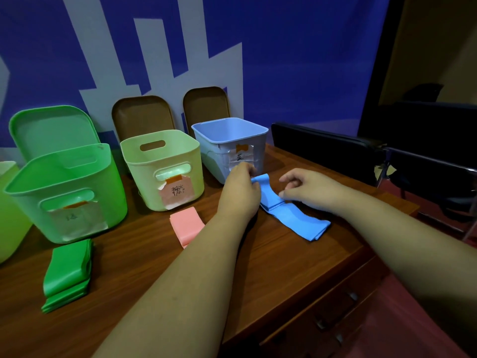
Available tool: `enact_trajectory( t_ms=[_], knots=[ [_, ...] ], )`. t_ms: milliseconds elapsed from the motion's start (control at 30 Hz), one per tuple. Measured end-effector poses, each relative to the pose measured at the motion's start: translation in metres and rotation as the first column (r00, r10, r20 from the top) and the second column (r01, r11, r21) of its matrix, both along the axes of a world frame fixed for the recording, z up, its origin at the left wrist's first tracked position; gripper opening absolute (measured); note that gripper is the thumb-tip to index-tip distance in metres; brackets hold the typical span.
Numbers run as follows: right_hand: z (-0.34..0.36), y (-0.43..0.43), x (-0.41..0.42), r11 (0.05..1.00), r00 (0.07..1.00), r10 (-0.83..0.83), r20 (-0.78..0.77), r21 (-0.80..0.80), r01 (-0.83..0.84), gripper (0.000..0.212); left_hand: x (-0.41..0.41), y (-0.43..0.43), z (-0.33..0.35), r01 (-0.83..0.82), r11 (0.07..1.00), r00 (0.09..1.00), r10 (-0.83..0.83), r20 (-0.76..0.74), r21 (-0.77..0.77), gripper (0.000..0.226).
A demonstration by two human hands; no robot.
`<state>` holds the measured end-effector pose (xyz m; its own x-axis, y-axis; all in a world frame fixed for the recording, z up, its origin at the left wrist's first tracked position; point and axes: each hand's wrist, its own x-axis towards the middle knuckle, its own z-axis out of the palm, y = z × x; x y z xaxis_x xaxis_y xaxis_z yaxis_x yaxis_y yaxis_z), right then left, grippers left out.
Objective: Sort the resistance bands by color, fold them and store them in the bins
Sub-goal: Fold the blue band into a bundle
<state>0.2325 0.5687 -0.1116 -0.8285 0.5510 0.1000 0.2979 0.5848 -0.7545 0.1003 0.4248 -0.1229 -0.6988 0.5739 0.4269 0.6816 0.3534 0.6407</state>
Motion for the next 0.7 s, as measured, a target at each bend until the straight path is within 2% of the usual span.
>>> enact_trajectory(
  t_ms=[133, 233, 333, 433, 533, 700],
  knots=[
    [-0.001, -0.001, -0.025, 0.999, 0.997, 0.02, -0.08, -0.041, -0.023, 0.047, -0.007, -0.001, -0.003, 0.019, 1.0, 1.0, -0.019, -0.006, -0.018, 0.032],
    [-0.015, -0.003, -0.03, 0.996, 0.989, 0.092, -0.115, 0.007, -0.092, 0.054, -0.004, -0.003, -0.003, 0.034, 0.999, 0.999, -0.035, 0.038, 0.029, 0.036],
    [-0.018, -0.001, -0.031, 0.983, 0.978, 0.131, -0.162, 0.15, -0.107, 0.038, 0.0, -0.007, 0.002, 0.089, 0.994, 0.992, -0.094, 0.085, 0.059, 0.044],
    [-0.021, -0.004, -0.031, 0.98, 0.978, 0.082, -0.193, 0.195, -0.044, 0.025, 0.005, -0.012, -0.001, 0.236, 0.972, 0.957, -0.229, 0.178, -0.018, 0.064],
    [-0.02, -0.008, -0.026, 0.982, 0.967, 0.067, -0.246, 0.186, -0.02, 0.023, 0.005, -0.012, -0.005, 0.312, 0.944, 0.934, -0.283, 0.217, -0.109, 0.075],
    [-0.008, -0.013, -0.007, 0.97, 0.963, 0.087, -0.253, 0.241, -0.024, 0.023, 0.003, -0.012, -0.001, 0.313, 0.94, 0.933, -0.278, 0.227, -0.135, 0.086]
  ],
)
